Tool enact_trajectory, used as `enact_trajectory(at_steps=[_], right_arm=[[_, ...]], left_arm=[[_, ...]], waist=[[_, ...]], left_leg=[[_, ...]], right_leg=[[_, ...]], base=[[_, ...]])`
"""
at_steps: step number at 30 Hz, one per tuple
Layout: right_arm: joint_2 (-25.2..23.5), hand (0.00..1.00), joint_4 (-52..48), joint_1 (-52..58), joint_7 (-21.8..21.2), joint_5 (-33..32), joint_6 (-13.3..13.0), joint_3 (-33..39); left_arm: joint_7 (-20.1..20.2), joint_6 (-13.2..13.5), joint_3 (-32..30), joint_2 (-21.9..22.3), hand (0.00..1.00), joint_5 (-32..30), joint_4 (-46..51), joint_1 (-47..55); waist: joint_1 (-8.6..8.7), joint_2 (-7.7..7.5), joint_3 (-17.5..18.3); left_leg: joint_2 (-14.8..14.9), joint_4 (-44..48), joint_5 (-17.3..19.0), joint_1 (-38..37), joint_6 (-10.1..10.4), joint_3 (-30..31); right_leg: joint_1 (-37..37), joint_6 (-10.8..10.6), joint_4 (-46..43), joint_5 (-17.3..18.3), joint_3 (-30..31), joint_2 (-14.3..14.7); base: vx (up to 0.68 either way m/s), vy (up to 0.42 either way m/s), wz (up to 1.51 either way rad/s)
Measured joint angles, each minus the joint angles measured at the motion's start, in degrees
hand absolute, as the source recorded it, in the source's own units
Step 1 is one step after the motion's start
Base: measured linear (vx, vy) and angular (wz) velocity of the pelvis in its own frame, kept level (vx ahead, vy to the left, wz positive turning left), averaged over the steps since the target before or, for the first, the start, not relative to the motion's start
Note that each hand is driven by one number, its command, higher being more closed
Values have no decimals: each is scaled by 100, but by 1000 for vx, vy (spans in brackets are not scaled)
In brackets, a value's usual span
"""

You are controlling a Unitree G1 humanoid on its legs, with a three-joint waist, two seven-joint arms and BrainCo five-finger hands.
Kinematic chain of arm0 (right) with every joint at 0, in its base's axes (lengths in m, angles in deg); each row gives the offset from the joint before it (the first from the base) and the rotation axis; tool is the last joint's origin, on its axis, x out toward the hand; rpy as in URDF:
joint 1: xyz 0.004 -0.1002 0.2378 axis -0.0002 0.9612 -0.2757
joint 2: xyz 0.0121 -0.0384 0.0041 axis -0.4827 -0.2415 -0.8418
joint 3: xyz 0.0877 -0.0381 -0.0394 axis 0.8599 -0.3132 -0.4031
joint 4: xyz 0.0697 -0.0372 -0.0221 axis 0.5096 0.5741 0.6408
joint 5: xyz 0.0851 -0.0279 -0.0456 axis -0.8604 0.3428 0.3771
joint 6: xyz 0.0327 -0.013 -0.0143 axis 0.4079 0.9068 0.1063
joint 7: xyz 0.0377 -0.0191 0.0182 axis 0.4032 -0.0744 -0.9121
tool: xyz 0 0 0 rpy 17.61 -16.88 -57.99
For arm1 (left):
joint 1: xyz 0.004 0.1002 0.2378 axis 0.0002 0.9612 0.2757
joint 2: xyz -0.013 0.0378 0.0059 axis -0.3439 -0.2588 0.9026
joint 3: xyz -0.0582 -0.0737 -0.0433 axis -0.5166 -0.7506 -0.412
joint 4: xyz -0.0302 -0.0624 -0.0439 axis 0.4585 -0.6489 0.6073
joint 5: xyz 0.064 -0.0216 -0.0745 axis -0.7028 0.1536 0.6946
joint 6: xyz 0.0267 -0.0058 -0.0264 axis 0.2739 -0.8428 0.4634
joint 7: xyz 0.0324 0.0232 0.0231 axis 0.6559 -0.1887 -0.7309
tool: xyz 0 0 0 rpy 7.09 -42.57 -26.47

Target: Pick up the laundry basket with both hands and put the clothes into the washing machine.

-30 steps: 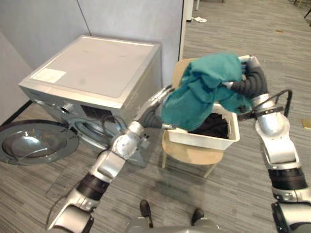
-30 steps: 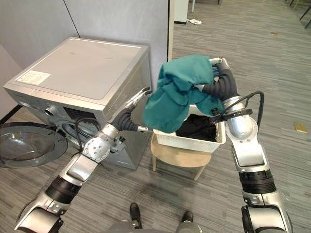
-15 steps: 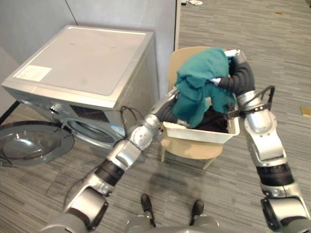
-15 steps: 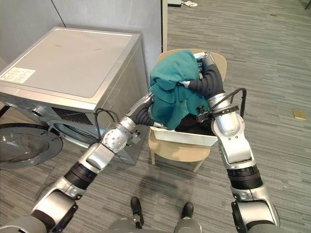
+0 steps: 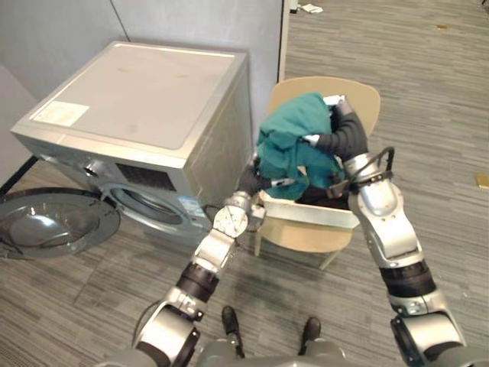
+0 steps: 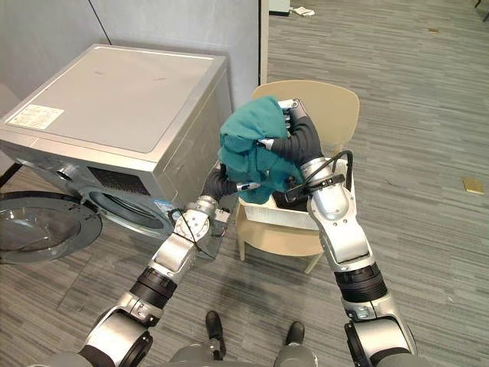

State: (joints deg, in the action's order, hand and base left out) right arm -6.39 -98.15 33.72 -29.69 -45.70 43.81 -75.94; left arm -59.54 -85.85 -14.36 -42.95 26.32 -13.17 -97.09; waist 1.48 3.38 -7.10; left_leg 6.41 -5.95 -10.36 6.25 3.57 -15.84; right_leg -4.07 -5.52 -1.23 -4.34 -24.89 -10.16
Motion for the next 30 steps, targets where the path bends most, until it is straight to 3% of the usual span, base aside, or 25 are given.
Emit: enact_trajectory(at_steps=[5, 6, 20, 21, 30], right_arm=[[-4, 100, 0, 0, 10, -11, 0, -171], [-4, 100, 0, 0, 10, -25, 0, -172], [-121, 100, 0, 4, -30, -240, -85, -512], [-123, 0, 0, 25, -34, -240, -139, -525], [-164, 0, 76, 307, 6, -239, -188, -556]], left_arm=[[-110, 0, 14, 10, 0, 172, 8, -48], [-133, 0, 20, 10, 100, 172, 24, -57], [-382, 5, 110, 10, 100, -140, 645, -100], [-406, 9, 110, 10, 100, -238, 664, -100], [-744, 13, 21, 5, 100, -505, 830, -13]], waist=[[-30, 0, 0], [-38, 0, 0], [-52, -1, 0], [-55, -1, 1], [-62, -9, -2]], left_leg=[[-2, 0, -1, -1, -1, 11], [-3, 1, -1, -2, -1, 13], [-3, 1, -2, -14, -1, -11], [-2, 1, -1, -14, 0, -14], [32, 1, 0, -17, 1, -99]], right_leg=[[10, -1, 1, -1, -13, 0], [13, -1, 1, -1, -16, -1], [14, 32, 8, -23, -7, -3], [14, 32, 12, -23, -7, -1], [-1, 58, 47, -45, 1, 15]], base=[[36, -11, 1], [45, -12, 1], [32, -8, 0], [0, 0, 0], [0, 0, -1]])
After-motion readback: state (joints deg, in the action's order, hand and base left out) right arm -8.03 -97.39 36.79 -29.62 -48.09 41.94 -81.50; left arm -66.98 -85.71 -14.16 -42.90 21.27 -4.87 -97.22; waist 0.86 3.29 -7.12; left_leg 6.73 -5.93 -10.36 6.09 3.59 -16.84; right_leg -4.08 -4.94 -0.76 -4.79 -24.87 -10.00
